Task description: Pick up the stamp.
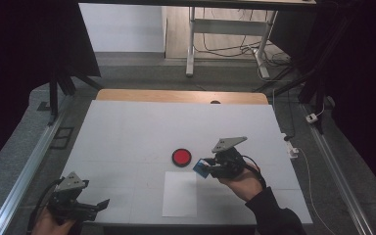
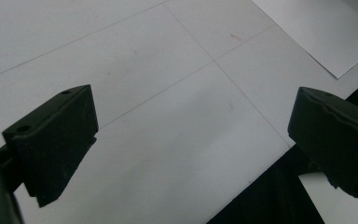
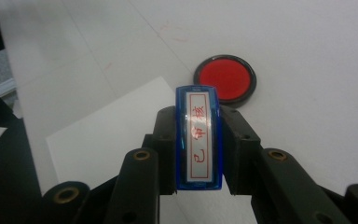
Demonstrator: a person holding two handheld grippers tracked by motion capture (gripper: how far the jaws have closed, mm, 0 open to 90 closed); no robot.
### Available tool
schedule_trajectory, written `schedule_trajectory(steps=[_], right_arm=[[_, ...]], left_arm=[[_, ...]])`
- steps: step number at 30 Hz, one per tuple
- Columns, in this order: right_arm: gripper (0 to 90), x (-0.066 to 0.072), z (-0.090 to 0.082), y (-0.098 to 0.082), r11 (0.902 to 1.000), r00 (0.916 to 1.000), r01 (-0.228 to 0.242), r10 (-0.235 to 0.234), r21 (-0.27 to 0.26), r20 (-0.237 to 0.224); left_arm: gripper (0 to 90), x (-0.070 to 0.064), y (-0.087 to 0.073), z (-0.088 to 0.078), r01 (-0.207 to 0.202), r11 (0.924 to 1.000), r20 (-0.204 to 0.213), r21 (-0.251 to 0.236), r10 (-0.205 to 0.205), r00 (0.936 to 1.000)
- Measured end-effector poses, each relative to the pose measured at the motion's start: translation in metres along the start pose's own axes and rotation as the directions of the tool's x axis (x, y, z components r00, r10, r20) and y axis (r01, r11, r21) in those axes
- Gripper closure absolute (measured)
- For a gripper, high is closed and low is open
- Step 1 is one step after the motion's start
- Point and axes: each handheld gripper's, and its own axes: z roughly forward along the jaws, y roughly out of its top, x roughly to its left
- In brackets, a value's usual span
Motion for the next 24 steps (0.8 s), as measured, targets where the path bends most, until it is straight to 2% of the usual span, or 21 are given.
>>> schedule_trajectory(steps=[4, 5, 16, 24], right_arm=[[70.4, 0.001, 0.0, 0.002, 0.9999, 0.9997, -0.005, 0.005, -0.016, -0.022], [70.4, 0.001, -0.001, 0.004, 0.9998, 0.9996, 0.009, -0.01, -0.018, -0.028], [70.4, 0.005, -0.002, 0.012, 0.9983, 0.997, 0.044, -0.047, -0.039, -0.062], [70.4, 0.009, 0.001, 0.019, 0.9973, 0.9936, 0.058, -0.062, -0.044, -0.095]], left_arm=[[2.1, 0.0, 0.0, 0.0, 0.002, 1.0, 0.0, 0.0, -0.002, 1.0], [2.1, 0.0, 0.0, 0.0, 0.003, 1.0, 0.0, 0.0, -0.003, 1.0], [2.1, 0.0, 0.0, 0.0, 0.004, 1.0, 0.002, 0.003, -0.004, 1.0], [1.9, 0.002, 0.0, 0.0, 0.012, 0.9999, 0.008, 0.001, -0.012, 0.9999]])
